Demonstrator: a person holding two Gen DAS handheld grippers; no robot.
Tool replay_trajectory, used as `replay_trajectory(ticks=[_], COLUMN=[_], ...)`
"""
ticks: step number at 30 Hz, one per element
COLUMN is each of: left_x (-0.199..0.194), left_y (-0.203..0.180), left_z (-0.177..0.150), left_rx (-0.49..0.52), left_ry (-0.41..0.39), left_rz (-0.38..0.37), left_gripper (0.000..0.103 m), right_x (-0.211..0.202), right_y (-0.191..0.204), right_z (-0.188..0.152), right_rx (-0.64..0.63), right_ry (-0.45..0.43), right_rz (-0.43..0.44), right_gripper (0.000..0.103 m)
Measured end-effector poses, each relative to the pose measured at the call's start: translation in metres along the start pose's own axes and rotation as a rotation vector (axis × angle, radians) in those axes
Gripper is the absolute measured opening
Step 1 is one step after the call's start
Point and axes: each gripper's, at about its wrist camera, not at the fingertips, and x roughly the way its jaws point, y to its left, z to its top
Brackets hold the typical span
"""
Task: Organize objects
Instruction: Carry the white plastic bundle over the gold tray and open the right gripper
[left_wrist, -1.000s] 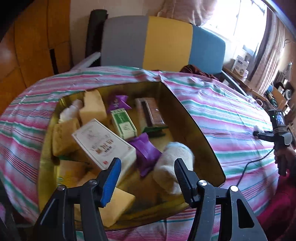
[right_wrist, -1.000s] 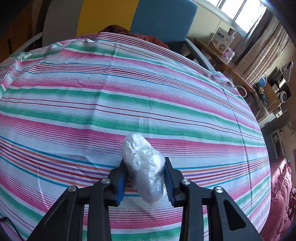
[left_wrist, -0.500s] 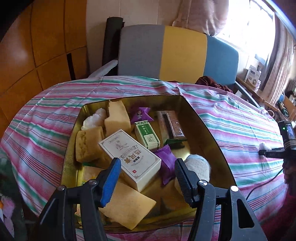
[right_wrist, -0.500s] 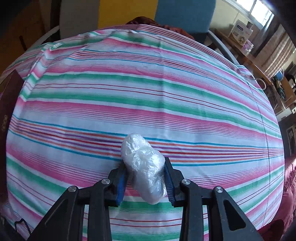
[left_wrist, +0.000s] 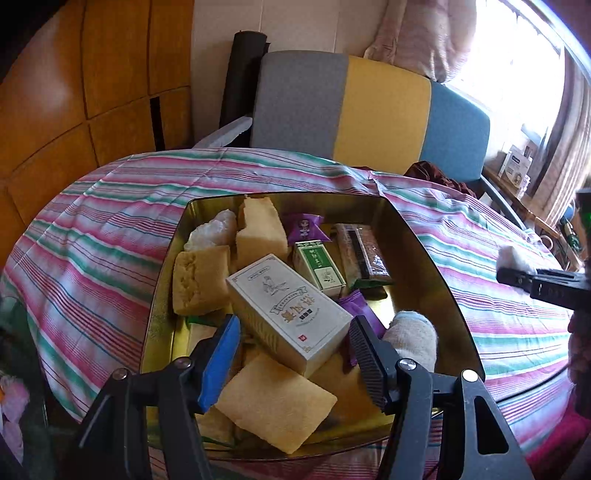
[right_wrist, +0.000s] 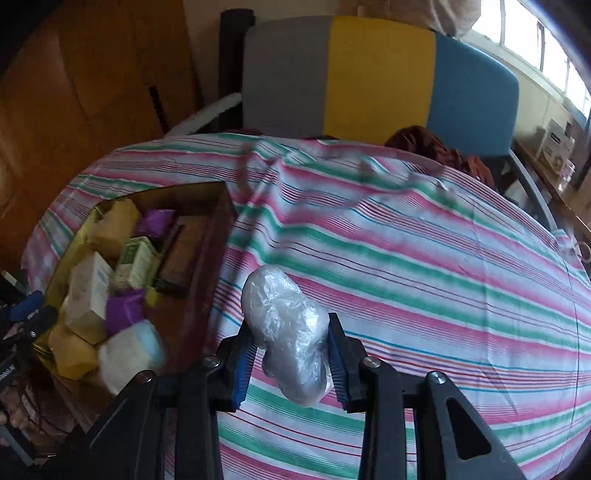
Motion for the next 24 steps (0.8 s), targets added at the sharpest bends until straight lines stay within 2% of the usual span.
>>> replay_trajectory(ticks=[7,12,15,17,20,24], left_x=[-0.007,-0.012,-0.013,-0.014,-0.013,-0.011], left_y=[0.02,0.037,0.046,0.052,0.058,0.06], left_z=[-0.002,-0.004,-0.005,-0.006,-0.008,-0.01], left_rx=[-0.048,-0.084,-0.099,-0.109,-0.122,-0.127], left_ry=[-0.022,-0.03,-0.032,-0.031,-0.029,-0.022], left_rz=[0.008,0.031,0.045,0.056,0.067,0.07], left_gripper=[0.063,0.063,0.063,0.065,0.07,0.07], right_x=[0.009,0.036,0.061,0.074,0.08,0.079], right_y=[0.077,0.117,0.128,0.129,0.128,0.127], right_z=[0.015,0.021,0.022,0.022,0.021,0.017], right_rx=[-0.107,-0.192,-0.218,-0.212,-0.2,-0.193], right_ry=[-0.022,0.02,0.068,0.092,0.088,0.086], right_rz=[0.106,0.114,0.065,0.069,0.066,0.066], right_gripper=[0.036,0.036,0.037,0.041,0.049,0.051])
